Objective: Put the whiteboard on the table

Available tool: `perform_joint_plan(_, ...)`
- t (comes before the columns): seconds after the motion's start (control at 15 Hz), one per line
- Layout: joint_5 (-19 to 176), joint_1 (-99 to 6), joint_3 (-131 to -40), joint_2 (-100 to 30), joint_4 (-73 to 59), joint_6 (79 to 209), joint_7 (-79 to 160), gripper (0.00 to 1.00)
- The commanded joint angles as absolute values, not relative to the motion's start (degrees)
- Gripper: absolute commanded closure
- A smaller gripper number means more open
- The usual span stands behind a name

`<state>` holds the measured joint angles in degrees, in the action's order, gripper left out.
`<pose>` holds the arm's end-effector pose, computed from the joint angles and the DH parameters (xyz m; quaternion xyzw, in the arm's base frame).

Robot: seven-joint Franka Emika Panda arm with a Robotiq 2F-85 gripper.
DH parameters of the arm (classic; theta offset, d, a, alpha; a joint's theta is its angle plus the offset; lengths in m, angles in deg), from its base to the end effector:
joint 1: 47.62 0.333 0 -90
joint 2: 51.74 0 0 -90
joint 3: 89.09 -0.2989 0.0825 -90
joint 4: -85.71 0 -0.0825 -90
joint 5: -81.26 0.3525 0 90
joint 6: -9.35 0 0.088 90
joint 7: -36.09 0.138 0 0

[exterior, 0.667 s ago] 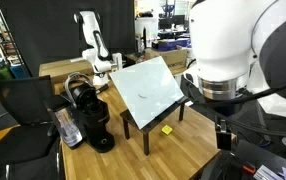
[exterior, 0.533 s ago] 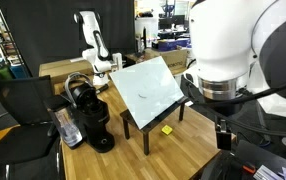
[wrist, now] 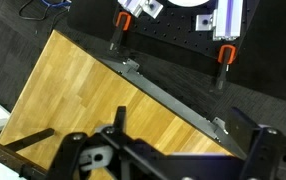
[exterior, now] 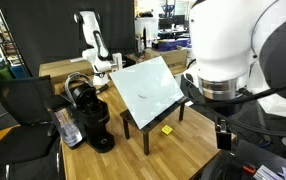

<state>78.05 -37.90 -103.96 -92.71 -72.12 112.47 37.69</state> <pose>0.2535 0.0971 0.3683 0.9716 0.1655 -0.1042 0.1329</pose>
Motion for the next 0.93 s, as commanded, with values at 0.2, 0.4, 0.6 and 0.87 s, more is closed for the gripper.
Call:
perform_joint_plan(0.2,77.1,-36.7,-102.6,-92.4,-71.8,112.6,38.0,0.00)
perform_joint_plan(0.4,75.5,-38.4,-101.9,-91.1,-69.7,113.1,38.7,0.00)
perform_joint_plan(0.6,73.1,-40.5,-100.2,-89.6,-66.2,113.0,39.8,0.00)
perform_joint_plan(0.87,71.5,-44.8,-96.8,-86.3,-59.6,113.5,42.7,0.00)
